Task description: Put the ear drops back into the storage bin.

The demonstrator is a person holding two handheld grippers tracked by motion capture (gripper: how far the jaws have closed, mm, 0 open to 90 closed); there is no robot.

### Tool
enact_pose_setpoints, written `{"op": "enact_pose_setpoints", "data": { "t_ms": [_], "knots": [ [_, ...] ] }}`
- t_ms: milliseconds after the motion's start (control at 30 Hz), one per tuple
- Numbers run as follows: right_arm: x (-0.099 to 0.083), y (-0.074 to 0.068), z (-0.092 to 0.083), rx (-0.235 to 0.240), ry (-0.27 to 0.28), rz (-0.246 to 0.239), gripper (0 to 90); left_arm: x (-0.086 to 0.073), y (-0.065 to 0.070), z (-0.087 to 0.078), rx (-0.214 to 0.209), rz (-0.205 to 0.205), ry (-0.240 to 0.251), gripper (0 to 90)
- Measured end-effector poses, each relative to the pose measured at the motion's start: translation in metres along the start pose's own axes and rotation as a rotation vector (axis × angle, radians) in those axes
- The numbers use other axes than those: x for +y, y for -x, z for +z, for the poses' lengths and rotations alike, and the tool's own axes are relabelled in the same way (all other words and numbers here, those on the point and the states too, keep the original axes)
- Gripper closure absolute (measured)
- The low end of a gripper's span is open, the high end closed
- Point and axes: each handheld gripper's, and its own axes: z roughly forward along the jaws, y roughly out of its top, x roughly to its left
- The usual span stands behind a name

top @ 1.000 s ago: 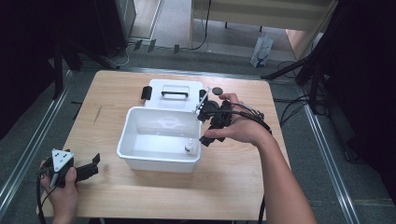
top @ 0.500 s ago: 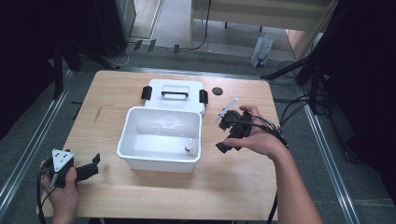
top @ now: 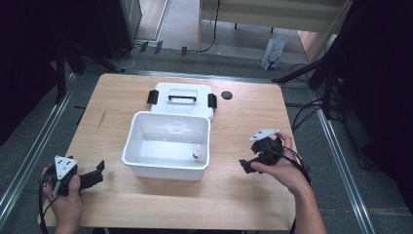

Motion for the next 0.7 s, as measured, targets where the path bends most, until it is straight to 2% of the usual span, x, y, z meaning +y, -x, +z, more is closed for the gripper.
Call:
{"op": "enact_pose_setpoints", "data": {
  "t_ms": [67, 100, 133, 233, 267, 300, 500, 700],
  "knots": [
    [-0.013, 0.001, 0.001, -0.008, 0.035, 0.026, 0.0, 0.0, 0.0, 0.0, 0.001, 0.001, 0.001, 0.2],
    [-0.026, 0.002, 0.001, -0.022, 0.065, 0.061, 0.0, 0.0, 0.0, 0.0, 0.002, 0.002, 0.002, 0.2],
    [-0.026, 0.002, 0.001, -0.022, 0.065, 0.061, 0.0, 0.0, 0.0, 0.0, 0.002, 0.002, 0.002, 0.2],
    [-0.046, 0.003, 0.002, -0.049, 0.107, 0.106, 0.0, 0.0, 0.0, 0.0, 0.002, 0.002, 0.001, 0.2],
    [-0.059, 0.004, 0.002, -0.057, 0.133, 0.132, 0.0, 0.0, 0.0, 0.0, 0.002, 0.002, 0.0, 0.2],
    [-0.059, 0.004, 0.002, -0.057, 0.133, 0.132, 0.0, 0.0, 0.0, 0.0, 0.002, 0.001, 0.0, 0.2],
    [-0.094, 0.005, 0.003, -0.076, 0.202, 0.203, 0.0, 0.0, 0.0, 0.0, 0.004, 0.005, 0.003, 0.2],
    [-0.122, 0.008, -0.001, -0.124, 0.274, 0.286, 0.0, 0.0, 0.001, -0.001, 0.006, 0.007, 0.004, 0.2]
  ]
}}
